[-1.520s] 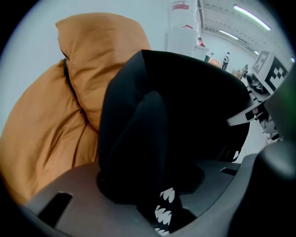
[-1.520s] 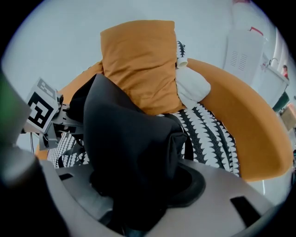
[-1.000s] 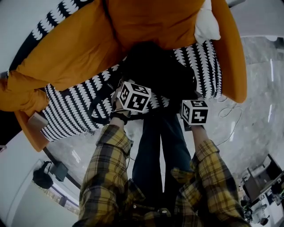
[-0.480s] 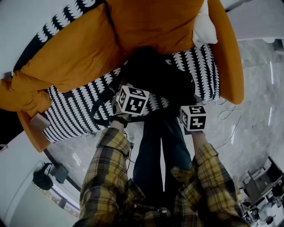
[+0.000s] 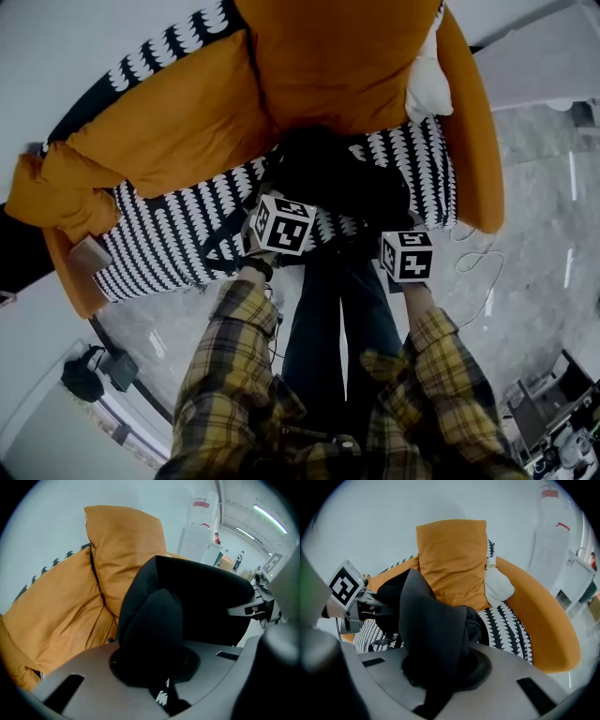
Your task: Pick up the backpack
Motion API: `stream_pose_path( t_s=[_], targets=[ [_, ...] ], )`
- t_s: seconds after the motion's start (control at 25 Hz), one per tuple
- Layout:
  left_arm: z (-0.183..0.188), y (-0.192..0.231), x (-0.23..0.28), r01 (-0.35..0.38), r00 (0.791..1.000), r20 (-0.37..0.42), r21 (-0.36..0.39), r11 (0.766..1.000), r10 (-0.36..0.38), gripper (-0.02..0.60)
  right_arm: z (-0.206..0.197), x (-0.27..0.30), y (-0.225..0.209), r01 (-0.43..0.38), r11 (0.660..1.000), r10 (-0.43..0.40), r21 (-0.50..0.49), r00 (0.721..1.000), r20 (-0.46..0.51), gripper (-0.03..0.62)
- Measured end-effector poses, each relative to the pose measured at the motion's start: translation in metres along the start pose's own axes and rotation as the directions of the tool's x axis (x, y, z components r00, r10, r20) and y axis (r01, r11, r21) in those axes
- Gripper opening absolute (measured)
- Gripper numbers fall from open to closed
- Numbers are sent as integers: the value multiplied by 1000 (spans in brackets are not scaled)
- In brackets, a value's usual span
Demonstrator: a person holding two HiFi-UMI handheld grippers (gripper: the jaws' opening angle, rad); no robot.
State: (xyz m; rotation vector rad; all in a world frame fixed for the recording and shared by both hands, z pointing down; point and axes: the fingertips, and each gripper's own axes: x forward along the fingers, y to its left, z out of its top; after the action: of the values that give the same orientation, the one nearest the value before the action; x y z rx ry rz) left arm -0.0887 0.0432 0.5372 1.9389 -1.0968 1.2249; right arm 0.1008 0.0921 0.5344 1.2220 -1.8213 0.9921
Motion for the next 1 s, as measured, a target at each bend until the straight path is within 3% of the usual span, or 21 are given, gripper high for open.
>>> stream_pose_path(
  t_s=[0.32,0.64,1.0],
  targets=[
    [16,-8,-50,-12,999,45,-2,1000,12,49,24,-42,5,-15,998,17,-62,1000,25,38],
    [25,-13,-127,16,994,106,-88,996,-7,49,55,-104,26,-48,990,55,-136,997,55,40],
    [65,-6,-223,10,975,223,-129,992,19,49,124,-183,52,-92,963,130,-253,982,139,40]
  ],
)
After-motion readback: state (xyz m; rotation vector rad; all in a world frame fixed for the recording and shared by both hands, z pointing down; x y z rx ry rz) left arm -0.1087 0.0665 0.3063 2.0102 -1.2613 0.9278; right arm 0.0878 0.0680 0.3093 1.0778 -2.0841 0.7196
